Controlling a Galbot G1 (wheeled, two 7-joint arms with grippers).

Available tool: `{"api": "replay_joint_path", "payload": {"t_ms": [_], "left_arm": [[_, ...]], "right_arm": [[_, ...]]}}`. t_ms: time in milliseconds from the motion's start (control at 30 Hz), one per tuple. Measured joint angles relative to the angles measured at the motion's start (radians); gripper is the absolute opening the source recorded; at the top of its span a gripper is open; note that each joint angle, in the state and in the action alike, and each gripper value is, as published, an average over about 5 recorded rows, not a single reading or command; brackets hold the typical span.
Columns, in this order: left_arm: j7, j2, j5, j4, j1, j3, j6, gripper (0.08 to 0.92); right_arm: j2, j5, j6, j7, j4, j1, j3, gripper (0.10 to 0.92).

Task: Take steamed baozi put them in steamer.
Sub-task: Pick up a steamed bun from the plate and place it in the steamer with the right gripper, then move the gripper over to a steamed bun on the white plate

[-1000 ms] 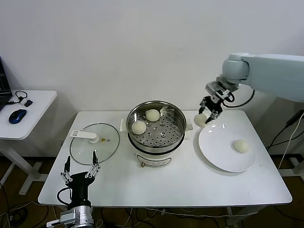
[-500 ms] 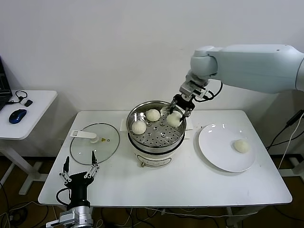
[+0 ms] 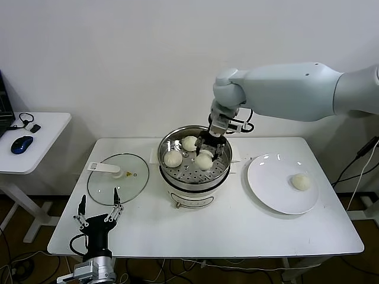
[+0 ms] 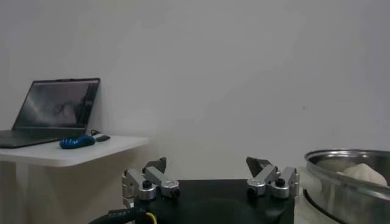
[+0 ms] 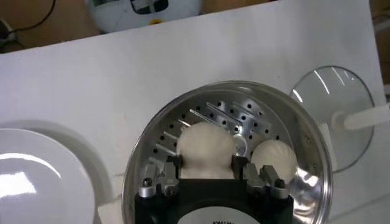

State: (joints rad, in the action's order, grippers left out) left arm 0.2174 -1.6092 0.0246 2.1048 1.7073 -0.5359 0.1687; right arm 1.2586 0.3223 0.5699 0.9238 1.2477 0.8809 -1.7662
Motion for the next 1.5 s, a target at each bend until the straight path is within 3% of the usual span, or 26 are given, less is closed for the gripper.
{"api": "replay_joint_path", "payload": {"t_ms": [867,1233,1500], "left_arm": [[-0.006,0.0,-0.041,0.001,-0.009,-0.036,-0.006,0.823],[-0.007,0.0,-0.041,0.005,-0.008,-0.035,-0.007,0.823],[-0.006,0.0,-0.037,0.013,-0.003,-0.027,-0.008,0.823]], "right_arm": [[0.145,-0.073,0.056,0.024,-0.14,-0.117,0.013,0.579],[0.152,-0.052,0.059,0.029,-0.146,-0.105,0.013,0.807],[0.141,-0.008,0.066,0.058,-0.139,-0.065,-0.001,0.823]]}}
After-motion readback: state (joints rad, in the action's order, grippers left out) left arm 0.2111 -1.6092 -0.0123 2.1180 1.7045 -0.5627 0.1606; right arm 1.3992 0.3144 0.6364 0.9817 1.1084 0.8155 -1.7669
